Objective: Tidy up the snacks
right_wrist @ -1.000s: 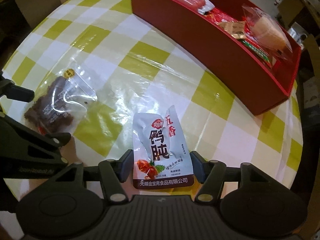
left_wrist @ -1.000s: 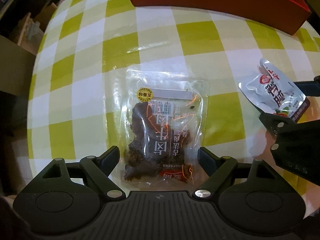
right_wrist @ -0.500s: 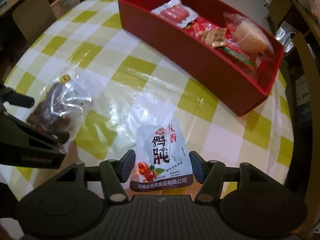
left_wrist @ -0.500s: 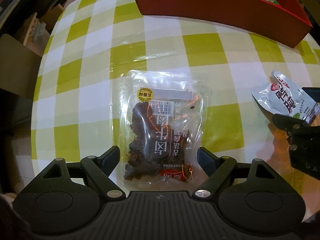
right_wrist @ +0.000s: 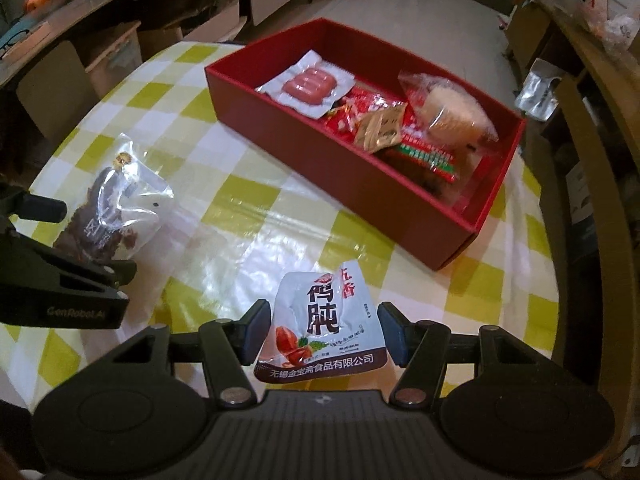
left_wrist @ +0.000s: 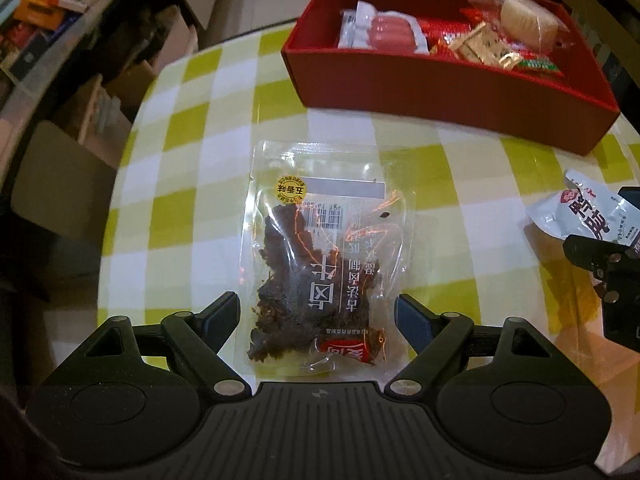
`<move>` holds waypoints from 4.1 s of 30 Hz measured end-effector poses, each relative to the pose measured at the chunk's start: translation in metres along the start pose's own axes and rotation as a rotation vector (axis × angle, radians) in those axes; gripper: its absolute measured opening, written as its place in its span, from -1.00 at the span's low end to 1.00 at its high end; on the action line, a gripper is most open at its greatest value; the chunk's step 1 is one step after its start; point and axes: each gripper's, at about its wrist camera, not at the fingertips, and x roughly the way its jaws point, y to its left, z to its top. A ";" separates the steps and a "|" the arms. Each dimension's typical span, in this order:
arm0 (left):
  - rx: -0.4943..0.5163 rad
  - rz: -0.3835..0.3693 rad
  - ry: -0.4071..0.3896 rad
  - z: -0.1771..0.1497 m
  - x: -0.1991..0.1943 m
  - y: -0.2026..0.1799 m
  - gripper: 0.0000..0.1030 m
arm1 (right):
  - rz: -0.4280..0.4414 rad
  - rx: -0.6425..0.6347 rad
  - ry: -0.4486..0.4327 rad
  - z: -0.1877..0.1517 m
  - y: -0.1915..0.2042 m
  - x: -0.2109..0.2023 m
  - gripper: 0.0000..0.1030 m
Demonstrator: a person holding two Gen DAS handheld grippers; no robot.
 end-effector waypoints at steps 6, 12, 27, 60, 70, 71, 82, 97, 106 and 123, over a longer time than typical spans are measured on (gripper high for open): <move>-0.011 -0.017 -0.044 0.015 -0.011 -0.002 0.70 | -0.019 0.032 -0.052 0.013 -0.014 -0.009 0.26; -0.029 -0.004 -0.104 0.039 -0.020 -0.007 0.70 | -0.027 0.060 -0.119 0.031 -0.026 -0.022 0.26; -0.055 -0.002 -0.189 0.098 -0.027 -0.017 0.70 | -0.098 0.071 -0.228 0.078 -0.050 -0.028 0.26; -0.023 0.021 -0.198 0.168 0.030 -0.048 0.75 | -0.200 0.082 -0.256 0.117 -0.083 0.043 0.28; -0.028 0.024 -0.223 0.170 0.024 -0.048 0.80 | -0.194 0.102 -0.272 0.117 -0.088 0.038 0.45; -0.030 0.020 -0.223 0.171 0.024 -0.048 0.80 | -0.193 0.105 -0.274 0.117 -0.089 0.037 0.46; -0.047 0.038 -0.275 0.172 0.005 -0.040 0.85 | -0.161 0.128 -0.298 0.117 -0.089 0.026 0.59; -0.071 0.094 -0.287 0.161 -0.009 -0.020 0.85 | -0.158 0.143 -0.334 0.114 -0.081 0.004 0.64; -0.100 0.088 -0.282 0.143 -0.021 -0.006 0.87 | -0.164 0.140 -0.347 0.108 -0.074 -0.012 0.74; -0.112 0.060 -0.293 0.098 -0.048 -0.002 0.92 | -0.163 0.112 -0.332 0.072 -0.049 -0.032 0.81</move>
